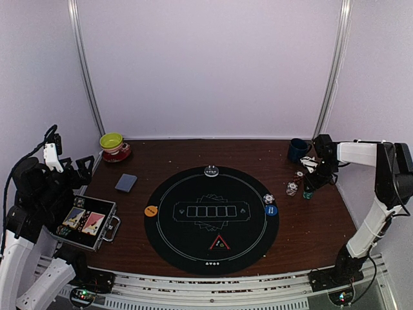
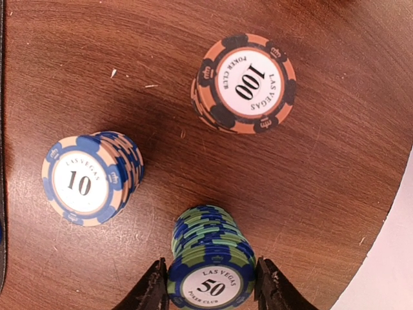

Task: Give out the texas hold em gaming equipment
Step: Pick up the pile of poker chips from the pile of poker chips, then place the poker chips pile in the big blind area.

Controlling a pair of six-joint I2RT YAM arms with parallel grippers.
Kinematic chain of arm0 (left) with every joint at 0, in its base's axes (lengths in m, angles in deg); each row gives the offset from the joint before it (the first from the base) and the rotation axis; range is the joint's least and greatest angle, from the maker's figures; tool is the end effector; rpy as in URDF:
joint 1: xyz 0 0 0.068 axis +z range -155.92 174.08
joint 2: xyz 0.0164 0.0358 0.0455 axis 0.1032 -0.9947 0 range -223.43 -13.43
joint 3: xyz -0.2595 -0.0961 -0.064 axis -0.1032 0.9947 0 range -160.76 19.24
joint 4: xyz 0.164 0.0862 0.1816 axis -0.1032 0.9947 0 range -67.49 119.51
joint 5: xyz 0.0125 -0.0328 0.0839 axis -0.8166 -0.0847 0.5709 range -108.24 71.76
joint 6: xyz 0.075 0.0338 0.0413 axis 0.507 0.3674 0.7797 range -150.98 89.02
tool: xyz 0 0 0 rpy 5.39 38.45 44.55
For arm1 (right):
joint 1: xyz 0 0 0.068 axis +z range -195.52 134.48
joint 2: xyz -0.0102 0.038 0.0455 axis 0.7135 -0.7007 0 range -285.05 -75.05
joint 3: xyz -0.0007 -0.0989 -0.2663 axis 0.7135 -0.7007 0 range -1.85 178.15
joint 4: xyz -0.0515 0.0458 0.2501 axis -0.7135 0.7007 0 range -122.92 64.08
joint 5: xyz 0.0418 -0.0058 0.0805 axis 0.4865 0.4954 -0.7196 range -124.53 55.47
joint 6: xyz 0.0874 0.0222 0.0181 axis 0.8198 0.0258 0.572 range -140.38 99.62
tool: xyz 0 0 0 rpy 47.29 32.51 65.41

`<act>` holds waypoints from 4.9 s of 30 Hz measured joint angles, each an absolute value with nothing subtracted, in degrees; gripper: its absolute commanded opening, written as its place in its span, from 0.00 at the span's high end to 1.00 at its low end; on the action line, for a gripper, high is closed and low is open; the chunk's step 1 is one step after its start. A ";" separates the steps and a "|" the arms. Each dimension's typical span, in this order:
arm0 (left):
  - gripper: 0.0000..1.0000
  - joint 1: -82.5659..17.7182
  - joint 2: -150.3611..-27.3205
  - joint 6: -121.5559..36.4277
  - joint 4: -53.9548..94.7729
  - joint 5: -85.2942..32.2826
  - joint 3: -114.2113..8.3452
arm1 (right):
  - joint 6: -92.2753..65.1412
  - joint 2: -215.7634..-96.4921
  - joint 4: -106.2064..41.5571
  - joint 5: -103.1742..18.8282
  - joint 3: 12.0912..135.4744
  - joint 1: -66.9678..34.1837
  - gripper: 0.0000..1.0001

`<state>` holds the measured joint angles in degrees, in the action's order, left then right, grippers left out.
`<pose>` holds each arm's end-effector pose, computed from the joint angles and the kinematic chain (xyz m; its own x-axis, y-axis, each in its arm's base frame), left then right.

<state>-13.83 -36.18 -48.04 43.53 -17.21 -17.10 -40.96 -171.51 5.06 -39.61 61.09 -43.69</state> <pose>0.1420 -0.0182 0.3152 -0.1575 -0.2742 -0.9487 0.0770 0.9543 -0.2886 0.3356 0.0181 0.1551 -0.8663 -0.3779 -0.3266 -0.3891 0.9206 -0.0330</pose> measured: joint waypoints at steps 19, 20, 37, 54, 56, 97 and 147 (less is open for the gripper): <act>0.02 -13.83 -36.18 -48.04 43.53 -17.21 -17.10 | -40.74 -171.08 4.77 -38.76 61.09 -43.69 0.64; 0.02 -13.83 -36.18 -48.04 43.53 -17.21 -17.10 | -40.70 -170.86 4.75 -38.72 61.09 -43.69 0.64; 0.02 -13.83 -35.98 -48.04 43.53 -17.16 -17.01 | -40.59 -164.50 4.64 -42.24 61.83 -38.54 0.65; 0.02 -12.06 -37.34 -48.04 43.27 -17.69 -16.97 | -39.45 -183.12 2.78 -44.82 86.37 -3.30 0.65; 0.02 -11.90 -37.66 -48.04 43.11 -18.02 -16.95 | -39.45 -187.40 2.72 -44.84 89.83 -0.77 0.65; 0.02 -11.73 -38.14 -48.04 42.30 -18.67 -16.64 | -34.27 -227.27 -8.78 -30.96 133.93 16.54 0.63; 0.02 -11.73 -38.14 -48.02 42.28 -18.26 -16.62 | -35.50 -232.80 -7.34 -31.68 141.21 16.48 0.32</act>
